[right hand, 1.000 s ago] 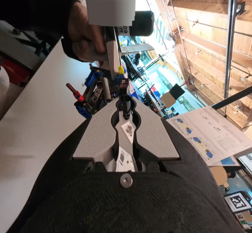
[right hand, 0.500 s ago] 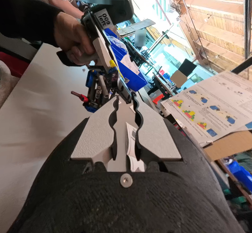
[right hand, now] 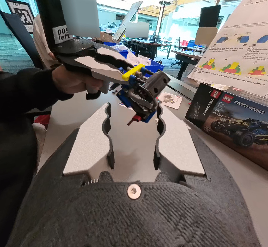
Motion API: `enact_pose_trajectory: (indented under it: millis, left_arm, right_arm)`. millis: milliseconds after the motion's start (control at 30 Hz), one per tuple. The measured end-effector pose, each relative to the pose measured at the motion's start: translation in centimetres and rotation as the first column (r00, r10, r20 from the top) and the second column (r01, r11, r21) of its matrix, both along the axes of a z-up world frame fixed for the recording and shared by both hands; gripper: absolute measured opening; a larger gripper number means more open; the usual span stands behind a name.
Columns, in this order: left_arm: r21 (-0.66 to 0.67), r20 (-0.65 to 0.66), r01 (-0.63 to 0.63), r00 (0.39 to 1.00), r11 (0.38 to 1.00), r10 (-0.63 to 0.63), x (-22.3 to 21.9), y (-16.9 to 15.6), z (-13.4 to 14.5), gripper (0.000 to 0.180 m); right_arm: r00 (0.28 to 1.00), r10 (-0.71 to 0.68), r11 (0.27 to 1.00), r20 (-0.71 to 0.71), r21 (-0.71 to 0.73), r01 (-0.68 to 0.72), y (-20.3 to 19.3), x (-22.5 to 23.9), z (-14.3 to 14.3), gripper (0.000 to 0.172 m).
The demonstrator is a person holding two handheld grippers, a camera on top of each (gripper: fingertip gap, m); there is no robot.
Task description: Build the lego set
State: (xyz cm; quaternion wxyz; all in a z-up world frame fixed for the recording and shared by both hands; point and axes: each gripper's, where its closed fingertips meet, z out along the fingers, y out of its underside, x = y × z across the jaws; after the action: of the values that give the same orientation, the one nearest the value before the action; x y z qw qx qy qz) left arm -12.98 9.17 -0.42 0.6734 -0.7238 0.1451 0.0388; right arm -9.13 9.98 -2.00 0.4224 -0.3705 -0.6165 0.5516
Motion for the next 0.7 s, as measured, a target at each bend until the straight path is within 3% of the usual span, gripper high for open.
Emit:
enact_pose_trajectory:
  millis: [200,400,700]
  left_arm:
    - [0.124,0.025,0.022,0.999,0.992,-0.025,0.7,1.0,1.3,0.023]
    - [0.135,0.025,0.052,0.998,0.989,-0.056,1.0,0.9,1.9,0.029]
    - [0.04,-0.126,-0.009,0.992,0.999,0.014,0.7,1.6,0.5,0.007]
  right_arm:
    - [0.998,-0.061,0.998,-0.029,-0.016,0.061,0.8,-0.8,0.1,0.049]
    - [0.99,-0.11,0.993,-0.092,0.039,0.114,1.6,-0.3,1.1,0.02]
    - [0.991,-0.102,0.994,-0.091,0.026,0.104,1.9,0.0,1.0,0.024]
